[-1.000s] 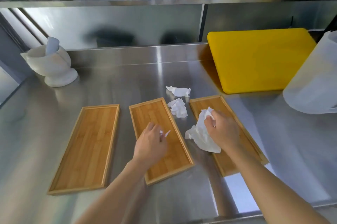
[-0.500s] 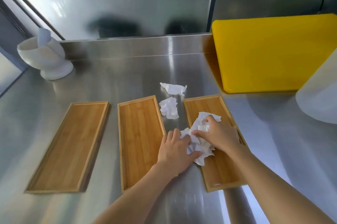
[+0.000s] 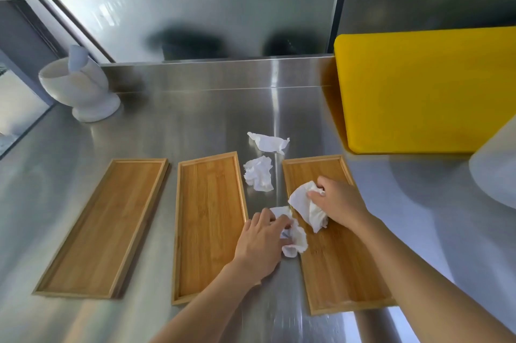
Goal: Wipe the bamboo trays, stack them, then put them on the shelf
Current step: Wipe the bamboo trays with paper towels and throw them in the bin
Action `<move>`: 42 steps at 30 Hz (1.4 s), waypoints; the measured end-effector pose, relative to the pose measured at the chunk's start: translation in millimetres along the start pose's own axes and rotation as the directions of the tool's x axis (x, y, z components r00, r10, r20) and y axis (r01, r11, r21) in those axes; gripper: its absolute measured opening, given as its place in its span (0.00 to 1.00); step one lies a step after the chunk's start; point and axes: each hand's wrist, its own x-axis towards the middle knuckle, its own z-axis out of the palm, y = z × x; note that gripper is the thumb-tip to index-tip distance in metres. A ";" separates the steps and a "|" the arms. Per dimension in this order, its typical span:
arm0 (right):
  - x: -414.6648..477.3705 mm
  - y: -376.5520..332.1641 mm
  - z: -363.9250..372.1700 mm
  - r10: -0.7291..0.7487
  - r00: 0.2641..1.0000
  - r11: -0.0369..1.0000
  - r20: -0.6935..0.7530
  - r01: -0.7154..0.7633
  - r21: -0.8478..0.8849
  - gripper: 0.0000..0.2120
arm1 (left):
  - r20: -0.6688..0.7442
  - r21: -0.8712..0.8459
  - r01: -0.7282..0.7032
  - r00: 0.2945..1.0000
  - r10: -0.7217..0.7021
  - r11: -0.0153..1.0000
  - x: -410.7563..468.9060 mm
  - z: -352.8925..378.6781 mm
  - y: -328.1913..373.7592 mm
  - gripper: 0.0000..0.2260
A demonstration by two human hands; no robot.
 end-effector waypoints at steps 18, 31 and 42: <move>72.7 -33.2 -16.6 0.121 0.922 0.939 -0.368 0.014 0.344 0.05 | -0.195 -0.361 0.156 0.952 -0.237 0.919 67.0 -71.8 -39.7 0.20; 148.1 -59.0 8.6 -0.093 0.996 0.975 0.011 0.093 -0.201 0.20 | 0.054 0.301 -0.003 0.998 -0.014 0.954 106.9 -56.8 -42.4 0.20; 105.8 -62.0 -14.1 -0.068 0.986 0.998 -0.151 0.065 -0.028 0.14 | -0.086 -0.096 0.221 0.970 -0.229 0.971 73.2 -81.3 -35.5 0.12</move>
